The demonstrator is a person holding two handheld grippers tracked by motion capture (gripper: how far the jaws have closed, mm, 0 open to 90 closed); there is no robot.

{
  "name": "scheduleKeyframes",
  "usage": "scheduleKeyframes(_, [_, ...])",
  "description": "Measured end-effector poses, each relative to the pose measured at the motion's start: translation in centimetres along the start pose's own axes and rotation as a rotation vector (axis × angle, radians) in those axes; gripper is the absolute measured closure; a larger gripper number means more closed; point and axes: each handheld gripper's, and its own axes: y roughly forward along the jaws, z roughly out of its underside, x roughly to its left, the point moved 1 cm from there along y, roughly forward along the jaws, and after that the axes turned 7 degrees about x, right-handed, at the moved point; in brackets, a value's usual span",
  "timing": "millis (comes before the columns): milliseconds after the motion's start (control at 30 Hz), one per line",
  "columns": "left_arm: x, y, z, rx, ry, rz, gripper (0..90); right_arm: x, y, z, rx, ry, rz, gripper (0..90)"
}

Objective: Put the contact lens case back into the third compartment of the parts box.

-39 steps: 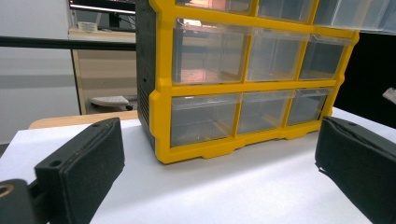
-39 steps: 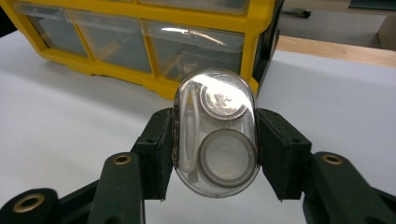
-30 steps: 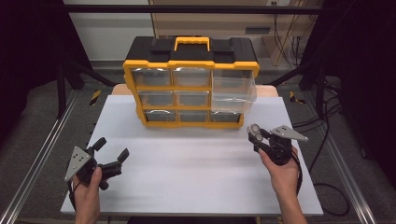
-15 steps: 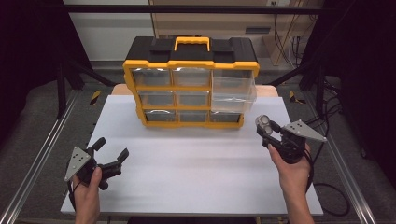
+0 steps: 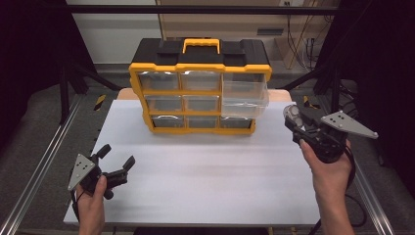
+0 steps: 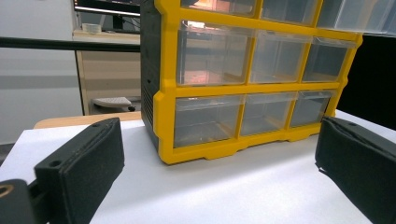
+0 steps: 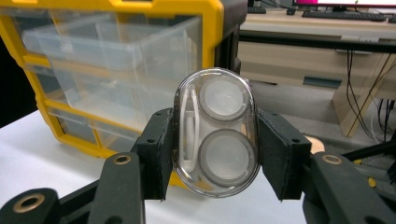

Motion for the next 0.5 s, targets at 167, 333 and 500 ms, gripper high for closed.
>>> scheduleKeyframes(167, [0.5, 0.1, 0.4, -0.003, -0.05, 0.007, 1.0, 0.1, -0.4, -2.4, -0.019, -0.008, -0.032, 49.4])
scheduleKeyframes(333, [0.7, 0.2, 0.3, -0.001, -0.057, 0.007, 1.2, -0.2, -0.2, -4.7, -0.009, -0.015, -0.045, 49.4])
scheduleKeyframes(500, [0.5, 0.3, 0.3, 0.001, -0.043, 0.01, 1.2, 0.1, 0.3, -6.6, -0.009, -0.027, -0.062, 49.4])
